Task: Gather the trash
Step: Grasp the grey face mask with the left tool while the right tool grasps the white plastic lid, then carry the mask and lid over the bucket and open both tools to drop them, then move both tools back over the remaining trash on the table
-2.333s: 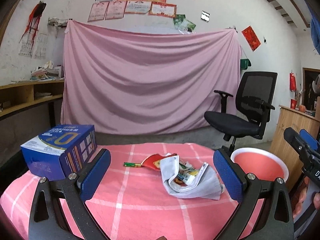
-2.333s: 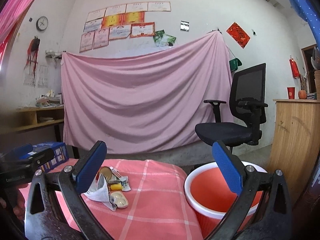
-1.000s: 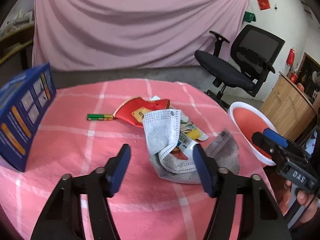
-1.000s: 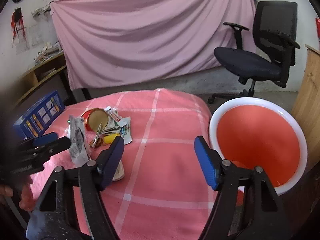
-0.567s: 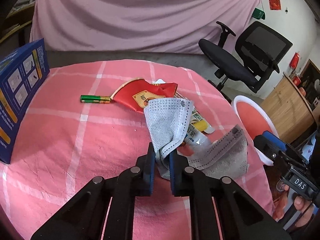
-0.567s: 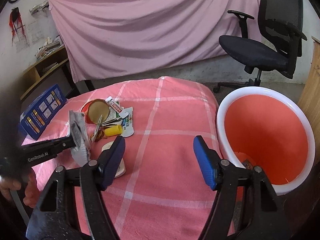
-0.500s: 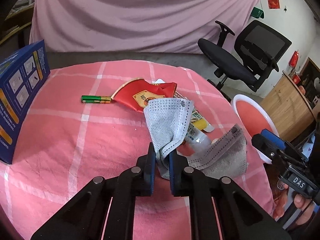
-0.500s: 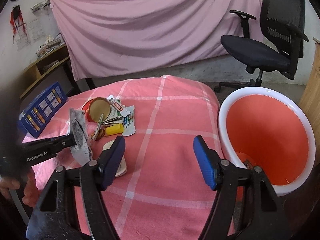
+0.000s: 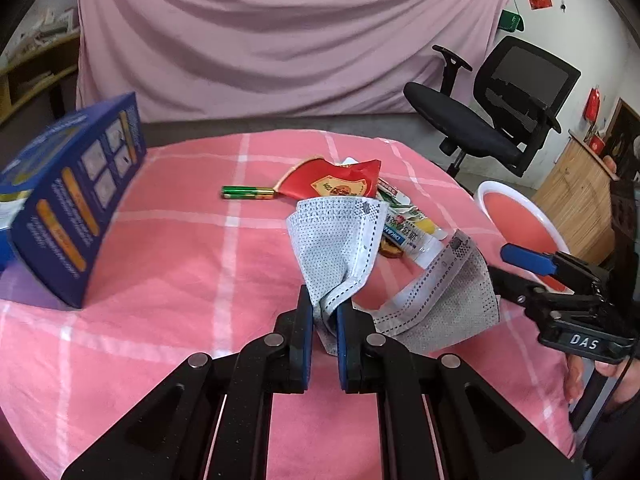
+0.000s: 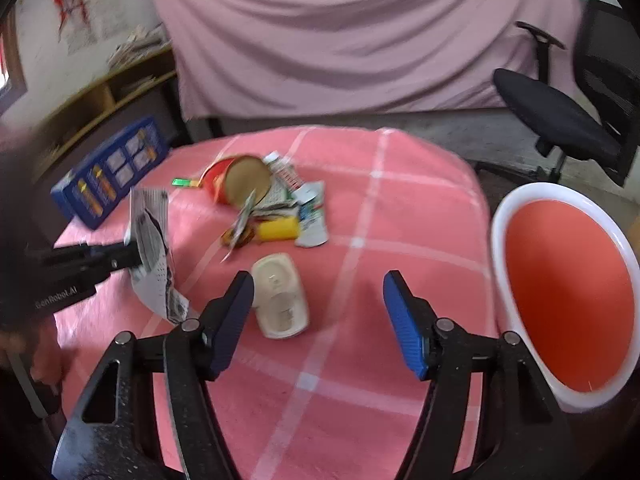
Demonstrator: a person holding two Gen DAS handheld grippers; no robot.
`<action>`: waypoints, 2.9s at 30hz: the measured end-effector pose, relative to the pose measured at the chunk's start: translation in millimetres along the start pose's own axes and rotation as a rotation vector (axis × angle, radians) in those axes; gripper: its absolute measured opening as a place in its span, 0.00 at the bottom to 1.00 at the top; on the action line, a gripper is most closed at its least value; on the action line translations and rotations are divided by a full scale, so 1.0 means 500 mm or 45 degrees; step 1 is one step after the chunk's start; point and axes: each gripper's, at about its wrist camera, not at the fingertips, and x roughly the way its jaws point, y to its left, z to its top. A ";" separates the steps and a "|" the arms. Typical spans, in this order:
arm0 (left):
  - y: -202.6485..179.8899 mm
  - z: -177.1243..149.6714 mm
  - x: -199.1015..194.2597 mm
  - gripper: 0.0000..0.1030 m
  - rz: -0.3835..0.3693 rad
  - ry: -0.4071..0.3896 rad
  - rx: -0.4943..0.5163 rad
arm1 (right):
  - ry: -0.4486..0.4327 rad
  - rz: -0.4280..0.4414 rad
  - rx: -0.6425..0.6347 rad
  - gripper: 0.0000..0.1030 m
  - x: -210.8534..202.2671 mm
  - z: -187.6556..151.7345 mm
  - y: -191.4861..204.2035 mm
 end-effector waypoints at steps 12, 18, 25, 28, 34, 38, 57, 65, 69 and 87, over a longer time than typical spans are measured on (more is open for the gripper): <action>-0.038 -0.008 -0.046 0.06 0.044 -0.109 0.059 | 0.054 -0.002 -0.076 0.48 0.013 -0.007 0.029; -0.089 0.001 -0.078 0.06 0.034 -0.236 0.108 | -0.164 -0.014 -0.025 0.48 -0.067 -0.023 0.019; -0.207 0.021 -0.126 0.06 -0.042 -0.495 0.224 | -0.566 -0.142 0.079 0.48 -0.216 -0.059 -0.013; -0.267 0.036 -0.138 0.06 -0.076 -0.610 0.268 | -0.736 -0.228 0.124 0.48 -0.283 -0.063 -0.036; -0.372 0.067 -0.129 0.06 -0.151 -0.779 0.323 | -0.974 -0.414 0.168 0.48 -0.389 -0.061 -0.088; -0.436 0.083 -0.105 0.06 -0.191 -0.835 0.382 | -1.041 -0.532 0.200 0.48 -0.411 -0.061 -0.131; -0.609 0.153 0.171 0.07 -0.184 -0.460 0.409 | -0.816 -0.607 0.497 0.48 -0.321 -0.138 -0.331; -0.619 0.186 0.266 0.07 -0.173 -0.203 0.331 | -0.660 -0.558 0.569 0.48 -0.266 -0.145 -0.376; -0.618 0.192 0.285 0.08 -0.181 -0.151 0.306 | -0.619 -0.546 0.592 0.49 -0.251 -0.149 -0.391; -0.504 0.152 0.185 0.47 -0.187 -0.292 0.202 | -0.723 -0.575 0.570 0.68 -0.295 -0.155 -0.361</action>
